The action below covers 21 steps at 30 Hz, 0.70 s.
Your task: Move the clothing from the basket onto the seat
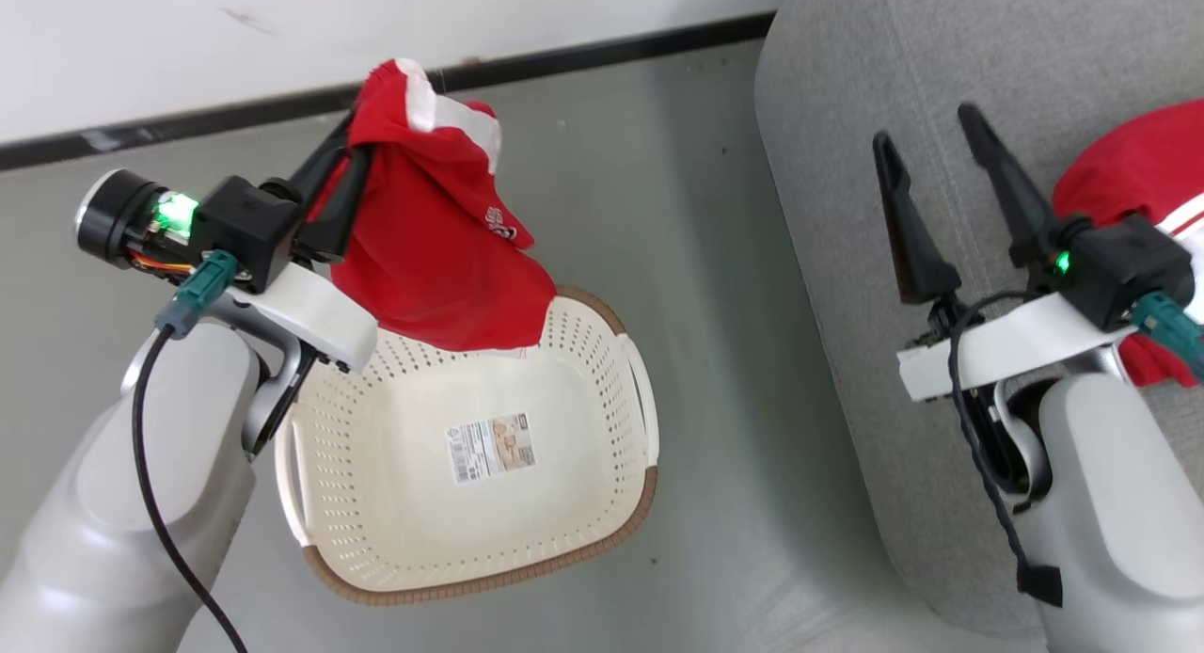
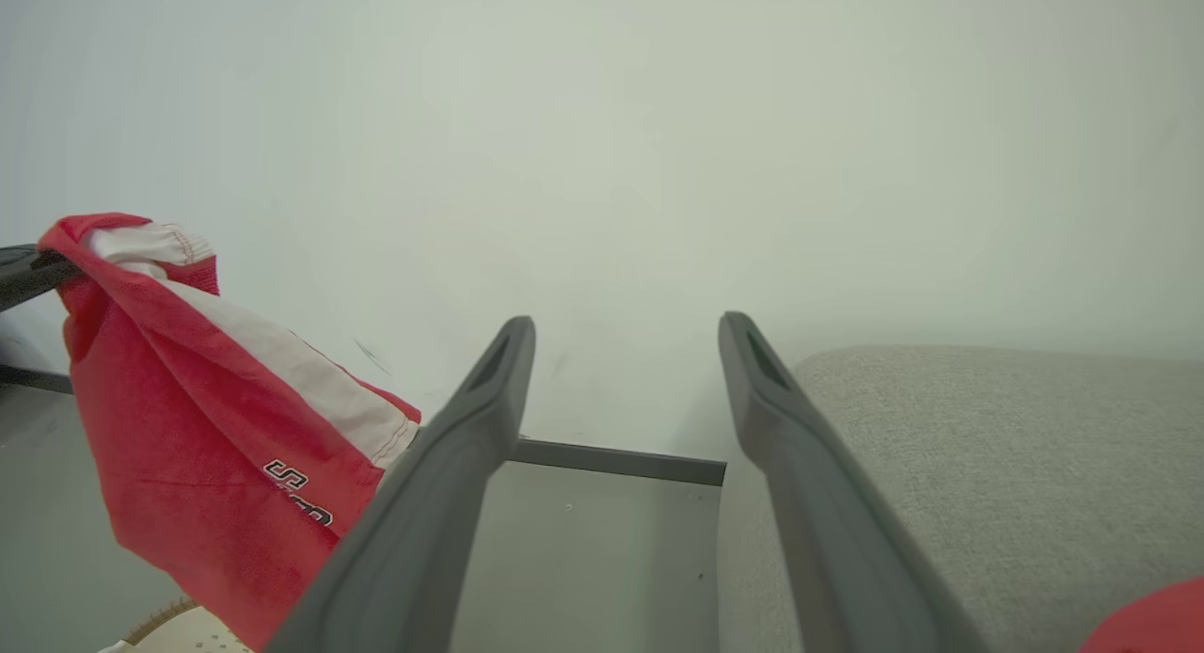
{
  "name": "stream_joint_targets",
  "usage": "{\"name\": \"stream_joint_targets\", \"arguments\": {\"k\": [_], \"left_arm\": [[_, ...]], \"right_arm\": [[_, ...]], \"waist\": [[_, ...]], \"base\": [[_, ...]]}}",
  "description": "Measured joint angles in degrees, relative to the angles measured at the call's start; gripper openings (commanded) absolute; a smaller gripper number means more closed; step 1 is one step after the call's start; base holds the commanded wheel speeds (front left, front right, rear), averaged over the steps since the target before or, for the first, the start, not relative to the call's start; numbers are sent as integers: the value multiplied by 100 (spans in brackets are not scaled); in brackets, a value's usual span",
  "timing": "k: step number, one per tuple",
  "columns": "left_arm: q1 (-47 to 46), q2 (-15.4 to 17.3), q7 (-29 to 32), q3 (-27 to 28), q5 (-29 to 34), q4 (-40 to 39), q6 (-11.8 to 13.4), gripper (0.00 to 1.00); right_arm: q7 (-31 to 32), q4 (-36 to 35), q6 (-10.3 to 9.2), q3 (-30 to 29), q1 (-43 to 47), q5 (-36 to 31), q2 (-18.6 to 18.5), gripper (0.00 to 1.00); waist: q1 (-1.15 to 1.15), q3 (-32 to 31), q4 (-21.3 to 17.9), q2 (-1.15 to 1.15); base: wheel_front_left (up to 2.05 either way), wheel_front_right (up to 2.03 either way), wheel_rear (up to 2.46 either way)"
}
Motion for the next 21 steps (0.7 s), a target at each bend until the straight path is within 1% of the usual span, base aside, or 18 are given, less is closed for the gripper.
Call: {"name": "stream_joint_targets", "arguments": {"k": [2, 12, 17, 21], "left_arm": [[-1, -7, 49, -80, -1, -27, -100, 0], [-7, -268, 428, -580, -31, -101, -321, 0], [-13, -509, 598, -865, -146, -172, -398, 0], [-107, -701, 698, -1081, -254, -271, -405, 0]], "right_arm": [[0, 56, 0, 44, 115, 0, -40, 100], [0, 408, 0, 411, 501, -136, -179, 100], [0, 595, 0, 794, 621, -138, -292, 100], [0, 719, 0, 1201, 692, -159, -413, 100]], "waist": [[0, -137, 33, 0], [0, -812, 153, 0], [0, -1127, 179, 0], [0, -1363, 184, 0]], "base": [[0, 0, 0], [0, 0, 0], [0, 0, 0], [0, 0, 0]]}}
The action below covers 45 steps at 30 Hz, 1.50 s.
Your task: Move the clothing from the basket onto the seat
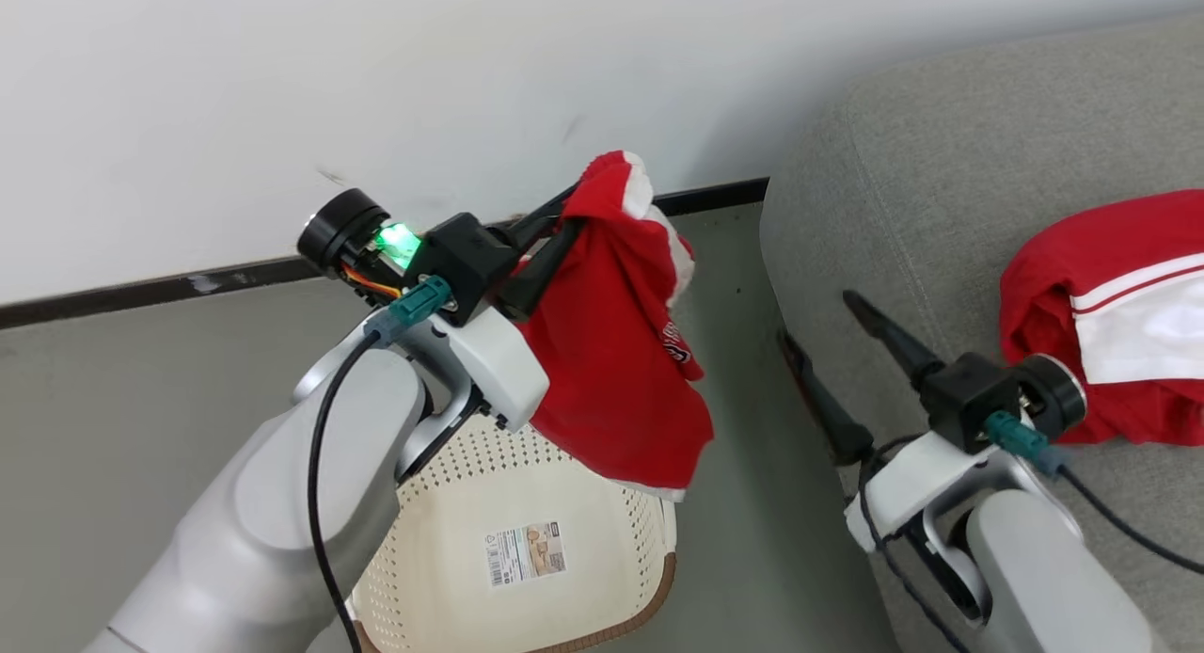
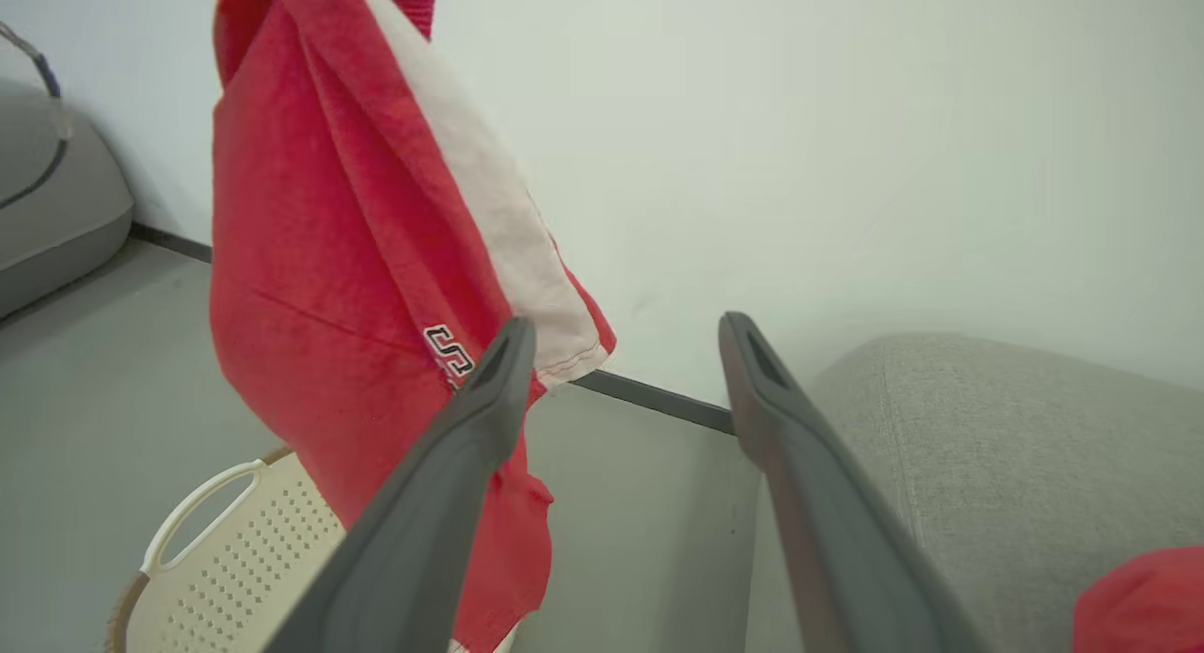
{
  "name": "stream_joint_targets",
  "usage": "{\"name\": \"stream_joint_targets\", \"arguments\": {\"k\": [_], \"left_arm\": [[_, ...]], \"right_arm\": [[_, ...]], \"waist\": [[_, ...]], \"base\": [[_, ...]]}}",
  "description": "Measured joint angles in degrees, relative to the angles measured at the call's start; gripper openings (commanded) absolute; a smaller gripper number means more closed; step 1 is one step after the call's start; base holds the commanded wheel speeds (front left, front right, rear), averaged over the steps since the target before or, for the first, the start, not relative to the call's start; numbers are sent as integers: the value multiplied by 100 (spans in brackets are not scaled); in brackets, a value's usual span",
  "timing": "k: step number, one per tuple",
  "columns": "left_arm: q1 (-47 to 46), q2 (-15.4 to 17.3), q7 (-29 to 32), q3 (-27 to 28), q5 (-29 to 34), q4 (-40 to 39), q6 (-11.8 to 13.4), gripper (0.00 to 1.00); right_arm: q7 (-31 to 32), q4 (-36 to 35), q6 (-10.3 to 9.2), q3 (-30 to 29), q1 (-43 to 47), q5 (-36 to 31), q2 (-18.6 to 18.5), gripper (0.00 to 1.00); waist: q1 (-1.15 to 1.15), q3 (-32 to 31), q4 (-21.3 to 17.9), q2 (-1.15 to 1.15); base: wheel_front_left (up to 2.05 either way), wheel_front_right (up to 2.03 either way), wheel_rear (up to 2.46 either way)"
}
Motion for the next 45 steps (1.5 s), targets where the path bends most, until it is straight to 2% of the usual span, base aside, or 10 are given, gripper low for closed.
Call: {"name": "stream_joint_targets", "arguments": {"k": [6, 16, 24, 35, 36, 38, 40, 41, 42, 45], "left_arm": [[-113, -152, 134, -277, -54, -160, -42, 0], [-115, -290, 350, -553, -312, -342, -43, 0], [-102, -308, 477, -656, -460, -379, -43, 0], [-87, -352, 641, -802, -667, -515, -43, 0], [-81, -357, 642, -811, -694, -525, -43, 0], [-53, -372, 667, -829, -717, -543, -43, 0], [8, -390, 687, -848, -747, -553, -43, 0], [32, -396, 690, -861, -756, -554, -43, 0], [47, -401, 695, -873, -771, -554, -43, 0], [68, -412, 719, -881, -846, -552, -43, 0]], "right_arm": [[0, 243, 1, 735, 46, -16, -98, 100], [0, 650, 1, 1507, -108, -30, -205, 100], [0, 1031, 0, 1834, -365, -37, -114, 100], [0, 1559, 1, 2051, -573, -19, 202, 100], [0, 1580, 1, 2050, -616, -18, 209, 91], [0, 1653, 1, 2054, -693, -18, 221, 47], [0, 1712, 1, 2051, -731, -18, 235, 29], [0, 1737, 1, 2054, -731, -18, 246, 11], [0, 1760, 1, 2056, -731, -18, 256, 0], [0, 1839, 1, 2060, -743, -12, 289, 0]], "waist": [[0, -326, -15, 0], [0, -768, -56, 0], [0, -996, -32, 0], [0, -1219, 144, 0], [0, -1233, 163, 0], [0, -1259, 201, 0], [0, -1283, 240, 0], [0, -1293, 258, 0], [0, -1303, 277, 0], [0, -1331, 327, 0]], "base": [[0, 0, 0], [0, 0, 0], [0, 0, 0], [0, 0, 0], [0, 0, 0], [0, 0, 0], [0, 0, 0], [0, 0, 0], [0, 0, 0], [0, 0, 0]]}}
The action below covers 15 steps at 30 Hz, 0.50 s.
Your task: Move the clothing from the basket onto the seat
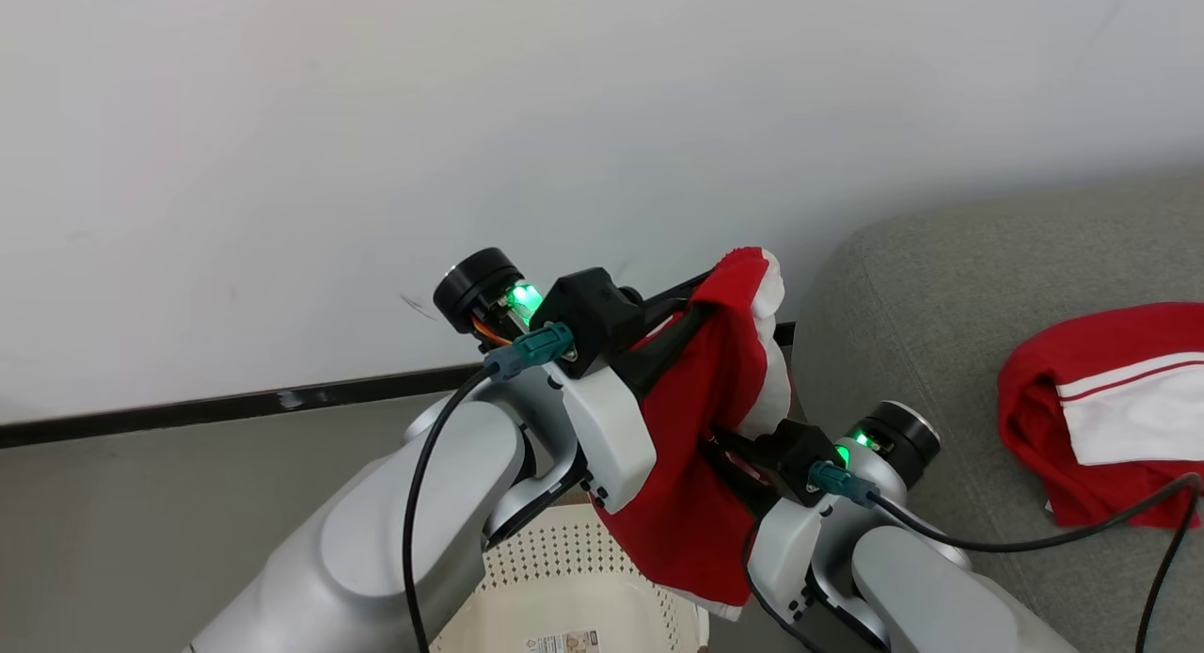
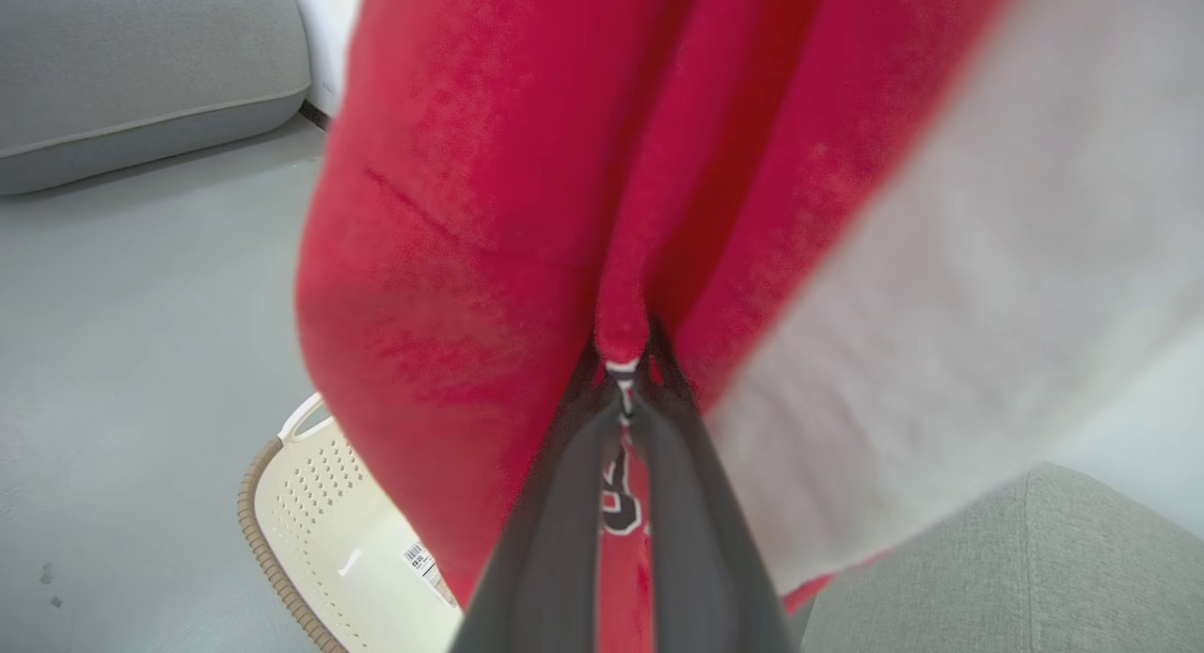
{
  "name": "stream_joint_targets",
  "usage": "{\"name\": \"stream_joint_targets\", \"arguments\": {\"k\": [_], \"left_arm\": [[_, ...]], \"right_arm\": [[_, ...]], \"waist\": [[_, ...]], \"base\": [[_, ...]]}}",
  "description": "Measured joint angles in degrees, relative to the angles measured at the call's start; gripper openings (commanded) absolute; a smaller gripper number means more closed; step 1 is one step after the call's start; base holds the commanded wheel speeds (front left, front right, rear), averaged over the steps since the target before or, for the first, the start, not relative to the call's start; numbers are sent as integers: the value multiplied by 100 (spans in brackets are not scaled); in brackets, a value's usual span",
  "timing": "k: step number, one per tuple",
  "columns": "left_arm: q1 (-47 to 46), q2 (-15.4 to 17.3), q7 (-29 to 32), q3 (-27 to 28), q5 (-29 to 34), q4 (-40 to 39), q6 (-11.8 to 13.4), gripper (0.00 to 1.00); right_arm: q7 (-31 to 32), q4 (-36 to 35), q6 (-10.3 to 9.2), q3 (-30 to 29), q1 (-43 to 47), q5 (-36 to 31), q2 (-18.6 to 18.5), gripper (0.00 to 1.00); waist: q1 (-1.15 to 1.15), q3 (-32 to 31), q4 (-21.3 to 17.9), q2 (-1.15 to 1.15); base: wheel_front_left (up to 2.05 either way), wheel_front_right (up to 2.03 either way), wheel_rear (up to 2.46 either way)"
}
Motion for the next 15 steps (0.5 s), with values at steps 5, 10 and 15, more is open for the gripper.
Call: {"name": "stream_joint_targets", "arguments": {"k": [5, 10, 15], "left_arm": [[192, 43, 14, 37, -89, 51, 0, 0], [399, 137, 16, 158, -170, 202, 36, 0], [638, 197, -37, 248, -250, 345, 113, 0]], "right_arm": [[0, 58, 0, 42, 1, 59, 0, 0], [1, -47, 0, -1, 70, 258, -30, 0], [1, -338, 0, -358, 257, 428, -276, 0]], "waist": [[0, -44, 33, 0], [0, -46, -42, 0], [0, -45, -150, 0]], "base": [[0, 0, 0], [0, 0, 0], [0, 0, 0]]}}
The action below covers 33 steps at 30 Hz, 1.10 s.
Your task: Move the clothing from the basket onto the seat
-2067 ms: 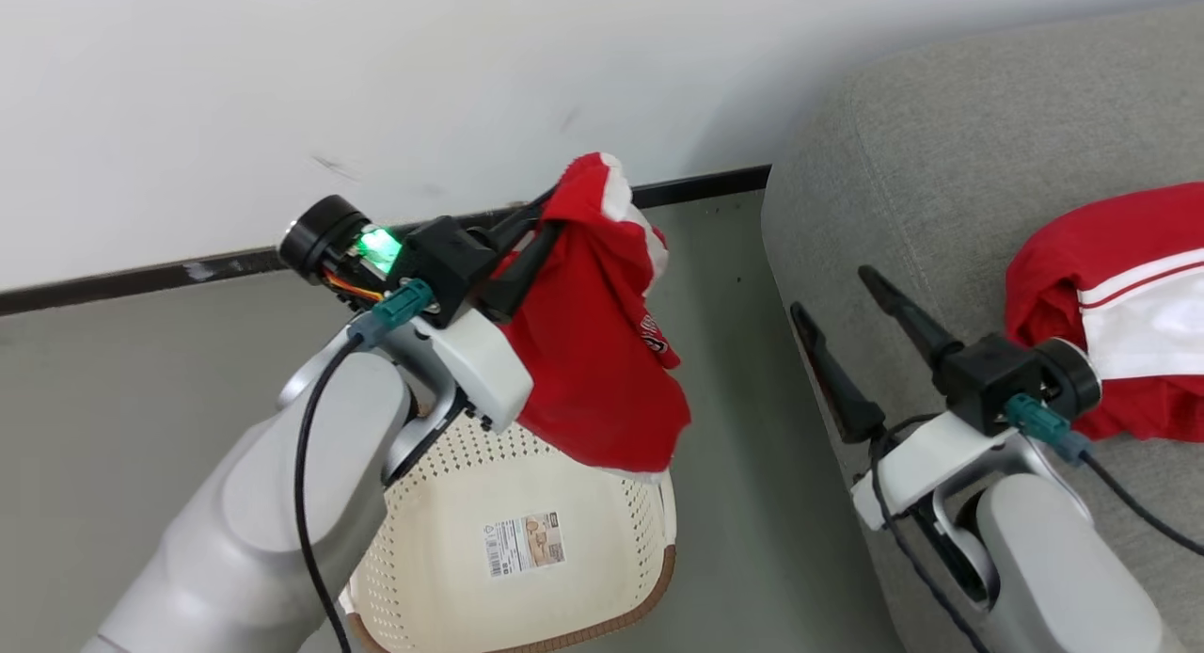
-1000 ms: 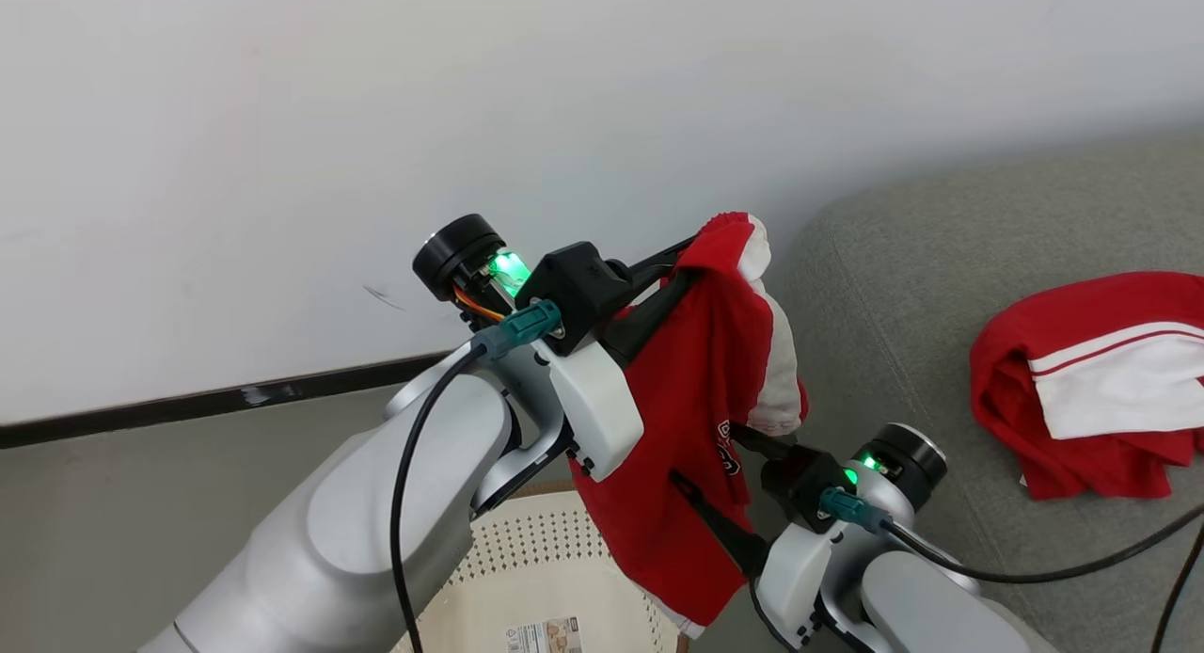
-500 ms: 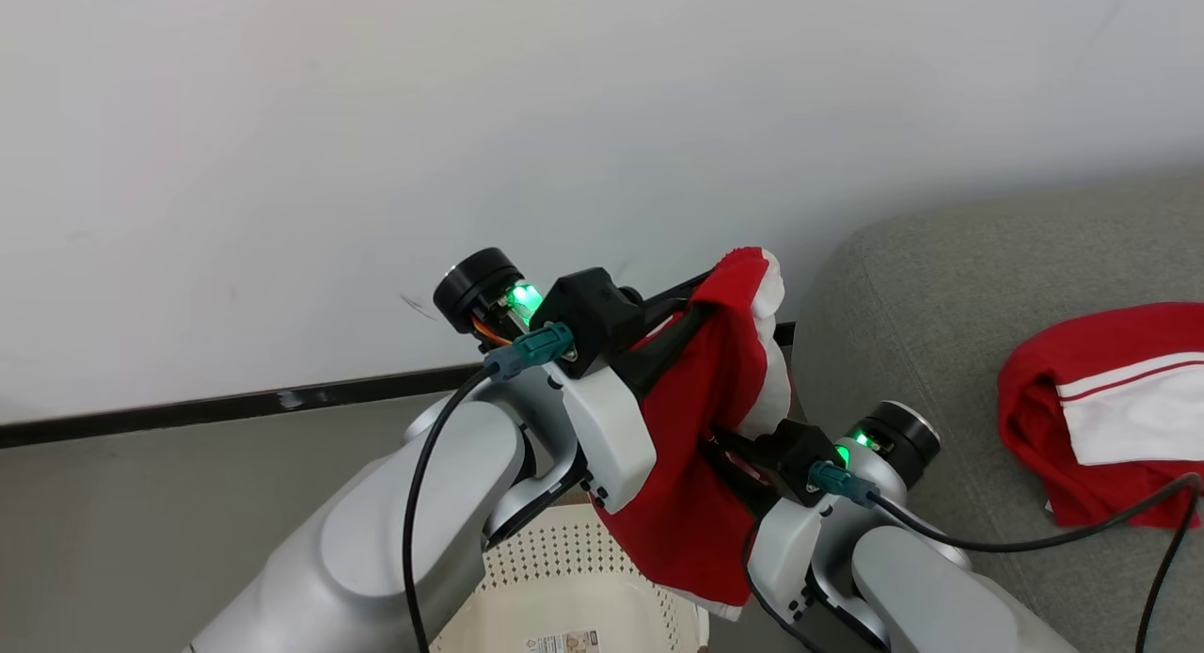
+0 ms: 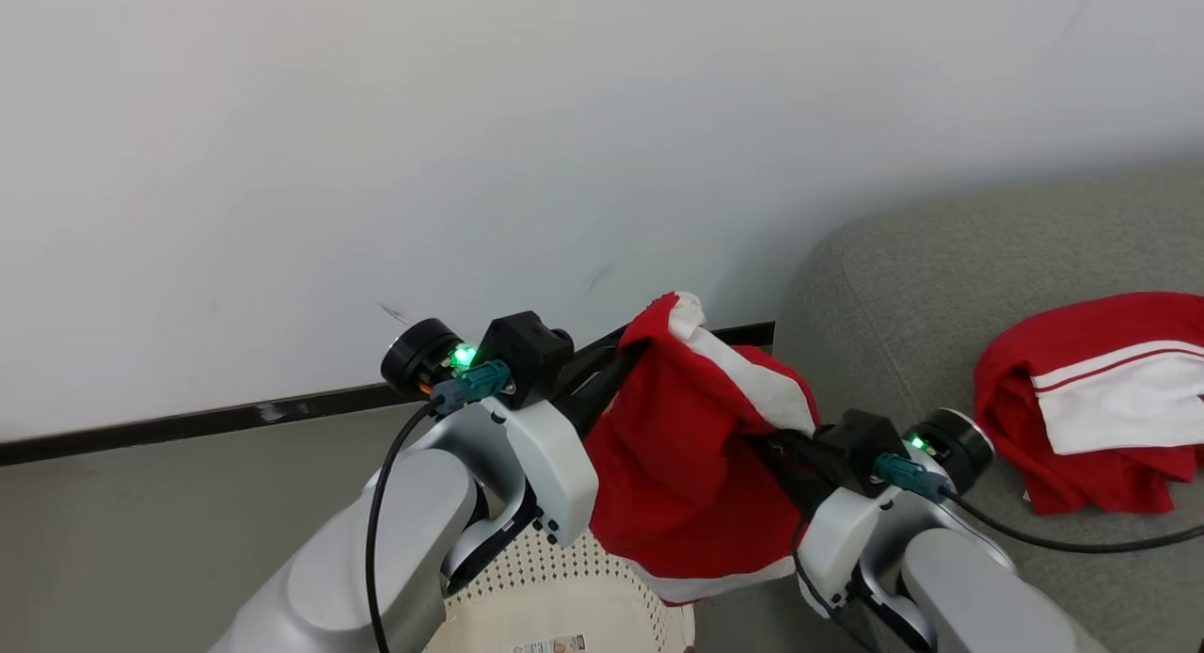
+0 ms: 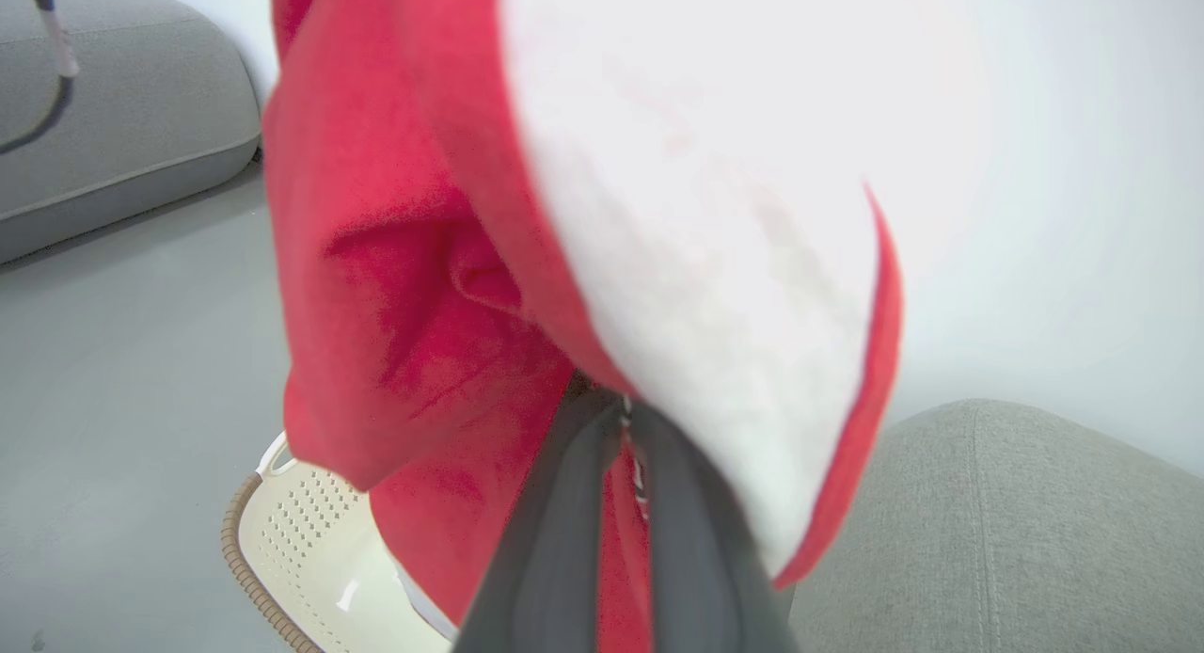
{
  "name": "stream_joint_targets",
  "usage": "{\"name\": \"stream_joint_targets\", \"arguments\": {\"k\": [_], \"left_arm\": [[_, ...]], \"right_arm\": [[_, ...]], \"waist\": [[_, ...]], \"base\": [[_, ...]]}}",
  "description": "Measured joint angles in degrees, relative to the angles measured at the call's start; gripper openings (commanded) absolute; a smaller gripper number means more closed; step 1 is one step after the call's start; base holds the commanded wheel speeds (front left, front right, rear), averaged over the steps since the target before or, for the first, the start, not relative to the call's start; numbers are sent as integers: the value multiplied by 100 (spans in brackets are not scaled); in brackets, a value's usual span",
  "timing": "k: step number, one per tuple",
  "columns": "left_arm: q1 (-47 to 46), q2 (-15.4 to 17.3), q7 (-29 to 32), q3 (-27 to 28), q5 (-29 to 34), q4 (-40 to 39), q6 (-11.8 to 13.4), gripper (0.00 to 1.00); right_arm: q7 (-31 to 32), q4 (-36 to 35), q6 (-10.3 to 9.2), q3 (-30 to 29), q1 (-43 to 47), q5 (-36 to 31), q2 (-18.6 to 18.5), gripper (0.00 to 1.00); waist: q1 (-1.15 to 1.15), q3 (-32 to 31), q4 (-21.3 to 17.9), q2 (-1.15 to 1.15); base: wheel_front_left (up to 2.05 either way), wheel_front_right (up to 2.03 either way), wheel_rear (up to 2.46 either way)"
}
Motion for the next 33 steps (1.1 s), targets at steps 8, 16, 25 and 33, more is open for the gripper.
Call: {"name": "stream_joint_targets", "arguments": {"k": [8, 16, 25, 33], "left_arm": [[257, 47, -158, 122, -141, 138, 92, 100], [471, 31, -459, 198, -190, 183, 146, 100], [805, 23, -725, 156, -190, 250, 176, 100], [955, 3, -891, 41, -180, 246, 175, 100]], "right_arm": [[0, -537, 0, -611, 405, 179, -316, 0], [0, -1133, 0, -1176, 545, 229, -548, 0], [0, -1605, -1, -1559, 744, 214, -851, 0], [0, -1861, -1, -1859, 1006, 212, -1028, 0]], "waist": [[0, 3, -230, 0], [0, 10, -487, 0], [0, 19, -776, 0], [0, 28, -1030, 0]], "base": [[0, 0, 0], [0, 0, 0], [0, 0, 0], [0, 0, 0]]}}
